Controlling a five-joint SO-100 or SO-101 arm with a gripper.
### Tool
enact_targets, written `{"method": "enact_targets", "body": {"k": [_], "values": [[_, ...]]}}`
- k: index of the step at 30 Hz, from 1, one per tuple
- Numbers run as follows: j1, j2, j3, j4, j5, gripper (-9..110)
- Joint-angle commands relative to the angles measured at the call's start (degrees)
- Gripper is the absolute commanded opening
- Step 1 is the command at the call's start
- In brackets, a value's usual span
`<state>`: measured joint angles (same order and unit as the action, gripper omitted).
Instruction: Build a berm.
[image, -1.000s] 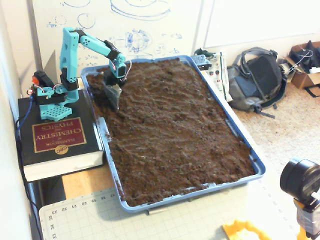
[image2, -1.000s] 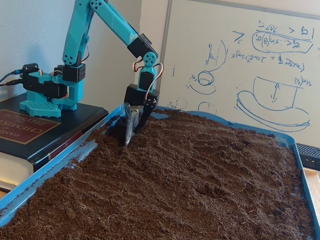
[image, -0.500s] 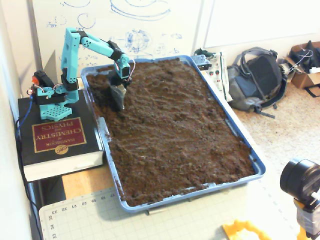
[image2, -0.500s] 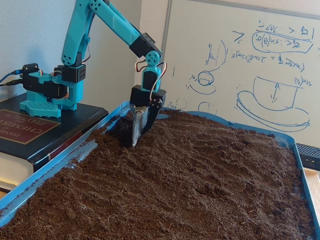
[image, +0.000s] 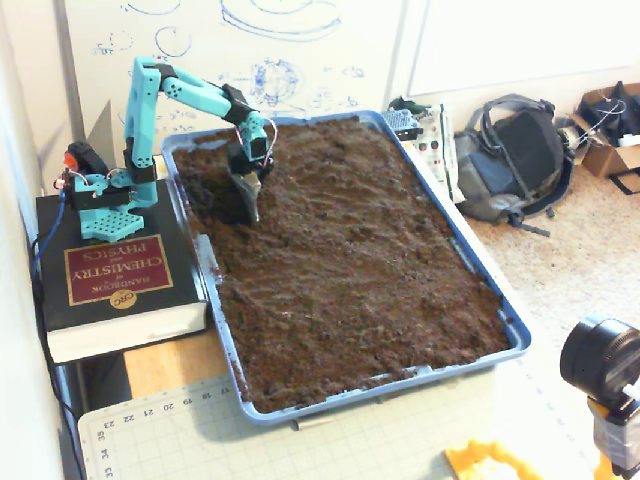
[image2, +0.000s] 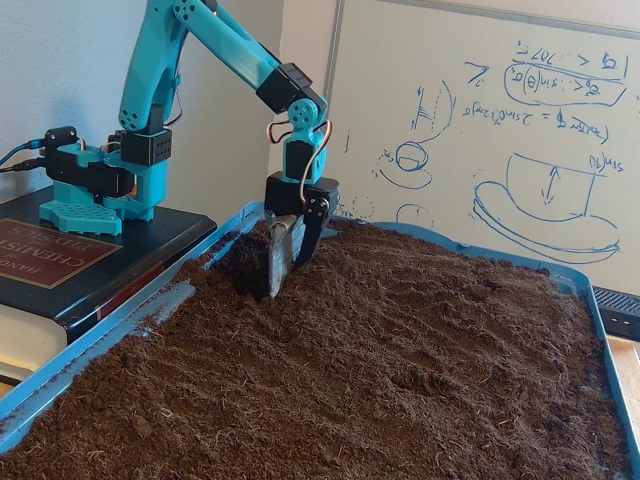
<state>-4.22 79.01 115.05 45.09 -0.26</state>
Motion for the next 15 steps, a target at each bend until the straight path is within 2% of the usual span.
{"method": "enact_targets", "body": {"k": [1,15], "values": [[1.6,1.7,-5.7,-1.7,0.4,0],[1.8,-8.5,-17.9,-1.7,0.4,0]]}}
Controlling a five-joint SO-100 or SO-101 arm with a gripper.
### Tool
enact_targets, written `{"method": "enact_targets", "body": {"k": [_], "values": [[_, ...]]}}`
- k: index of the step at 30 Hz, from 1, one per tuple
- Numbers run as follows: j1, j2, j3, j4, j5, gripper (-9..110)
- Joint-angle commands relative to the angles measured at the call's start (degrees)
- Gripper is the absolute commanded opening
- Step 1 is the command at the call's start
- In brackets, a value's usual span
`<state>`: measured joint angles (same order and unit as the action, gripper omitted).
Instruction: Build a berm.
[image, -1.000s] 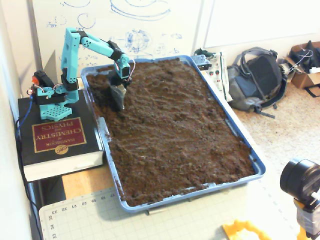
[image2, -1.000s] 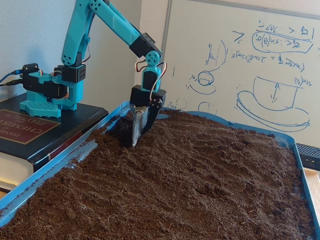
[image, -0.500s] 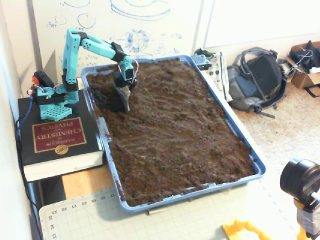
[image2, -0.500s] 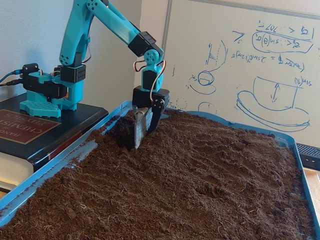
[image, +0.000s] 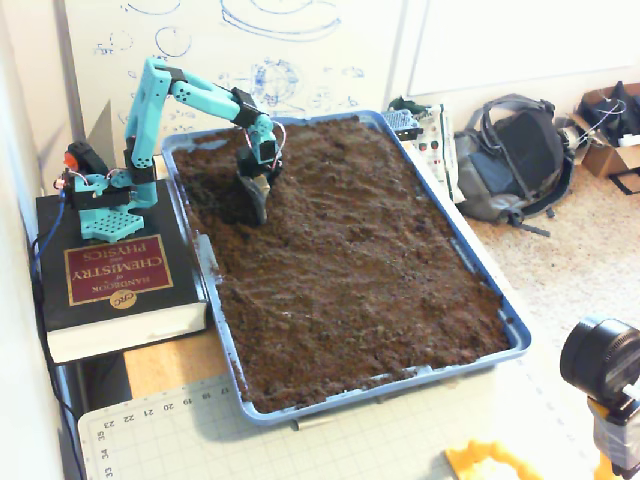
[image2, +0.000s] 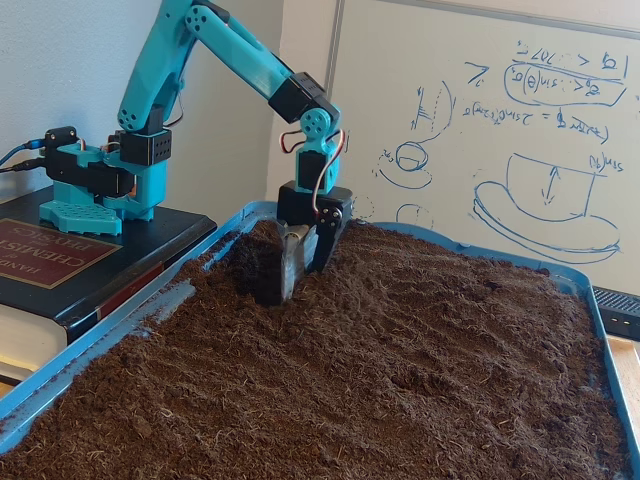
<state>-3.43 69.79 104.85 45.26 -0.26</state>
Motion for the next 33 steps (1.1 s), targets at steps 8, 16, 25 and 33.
{"method": "enact_targets", "body": {"k": [8,16,25,33], "values": [[1.1,0.4,-9.6,-1.8,0.4,0],[1.1,5.8,-8.7,-1.1,0.4,0],[1.0,11.2,-8.6,-1.1,0.4,0],[0.8,14.9,-8.5,-1.1,0.4,0]]}}
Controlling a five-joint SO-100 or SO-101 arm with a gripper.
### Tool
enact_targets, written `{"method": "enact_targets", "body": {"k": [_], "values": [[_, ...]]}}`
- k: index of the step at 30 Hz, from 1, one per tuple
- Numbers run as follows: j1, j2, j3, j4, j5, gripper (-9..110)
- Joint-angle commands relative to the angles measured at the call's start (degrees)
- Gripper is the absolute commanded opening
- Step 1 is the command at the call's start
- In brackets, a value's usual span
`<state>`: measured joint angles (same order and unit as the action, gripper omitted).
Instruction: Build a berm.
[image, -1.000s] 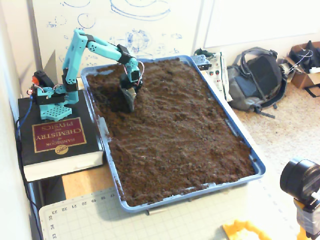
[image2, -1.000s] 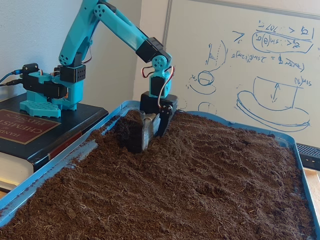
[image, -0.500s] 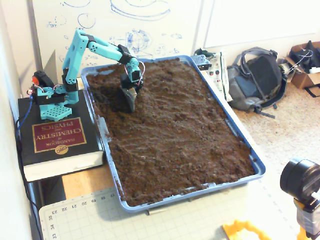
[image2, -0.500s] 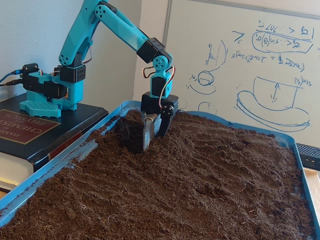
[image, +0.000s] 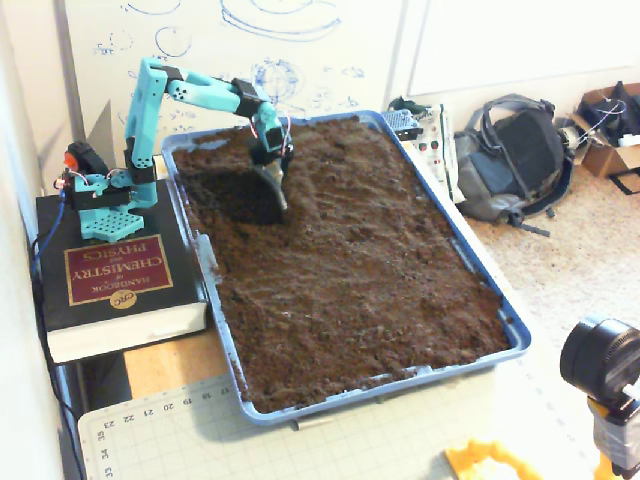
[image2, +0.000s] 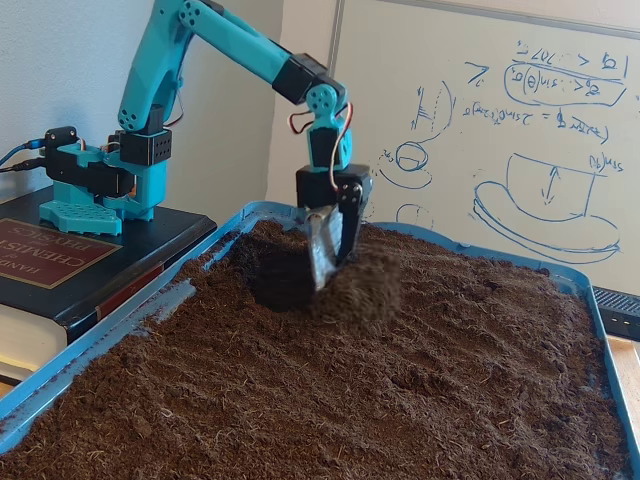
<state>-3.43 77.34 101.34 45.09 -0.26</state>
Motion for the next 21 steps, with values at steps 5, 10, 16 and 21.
{"method": "enact_targets", "body": {"k": [5,10,16,21], "values": [[0.7,9.4,-4.8,-0.7,0.4,0],[1.0,14.4,-3.3,3.5,-0.1,0],[0.5,22.3,-2.9,14.3,0.4,0],[-1.1,27.1,-2.9,25.7,0.4,0]]}}
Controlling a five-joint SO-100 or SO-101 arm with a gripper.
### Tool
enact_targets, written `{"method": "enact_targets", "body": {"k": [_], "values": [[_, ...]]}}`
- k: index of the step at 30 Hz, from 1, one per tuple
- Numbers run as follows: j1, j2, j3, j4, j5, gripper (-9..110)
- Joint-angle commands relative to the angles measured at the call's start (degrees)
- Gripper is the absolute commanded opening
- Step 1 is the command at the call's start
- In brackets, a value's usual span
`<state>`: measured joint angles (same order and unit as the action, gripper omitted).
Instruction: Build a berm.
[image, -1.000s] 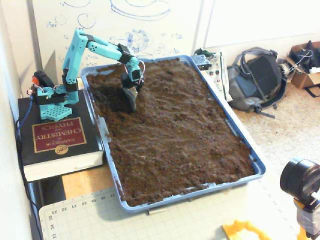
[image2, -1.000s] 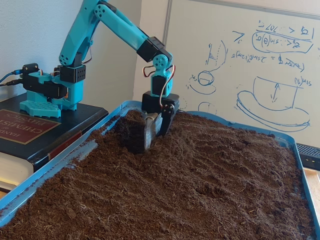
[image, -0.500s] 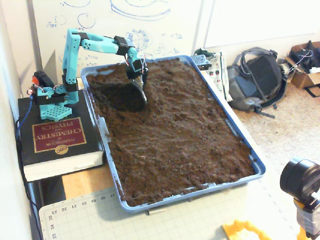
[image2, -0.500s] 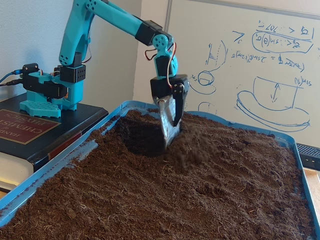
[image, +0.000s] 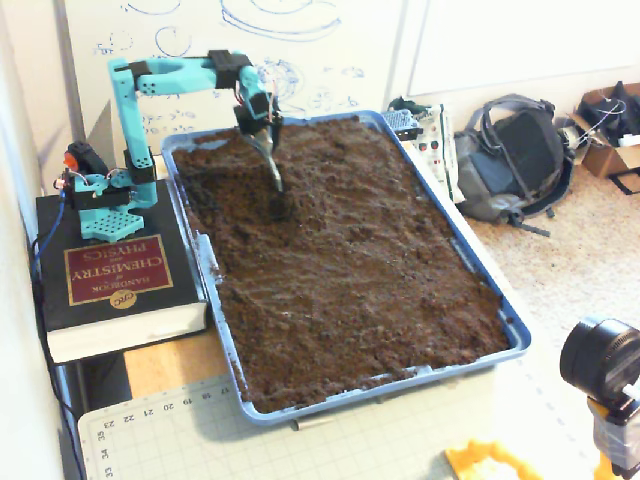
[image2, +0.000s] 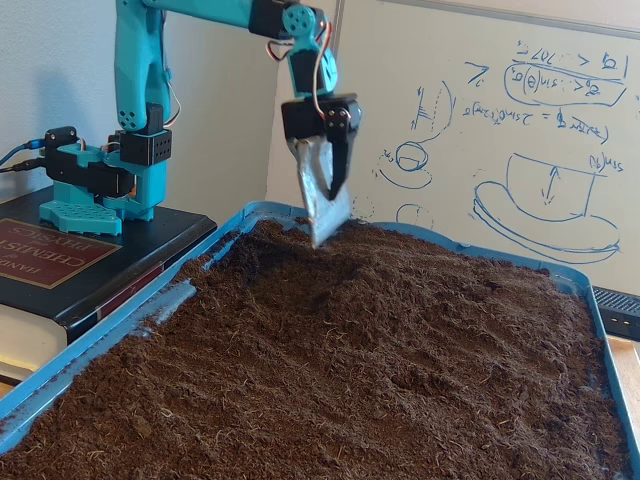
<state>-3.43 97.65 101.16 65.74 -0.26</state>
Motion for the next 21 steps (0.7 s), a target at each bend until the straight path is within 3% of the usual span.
{"method": "enact_targets", "body": {"k": [1,6,10,21], "values": [[-2.0,7.3,-2.7,7.1,0.4,0],[-6.5,7.8,-2.5,16.8,3.3,0],[-11.3,8.2,1.9,16.6,8.4,0],[-19.3,8.5,30.8,-13.9,10.0,0]]}}
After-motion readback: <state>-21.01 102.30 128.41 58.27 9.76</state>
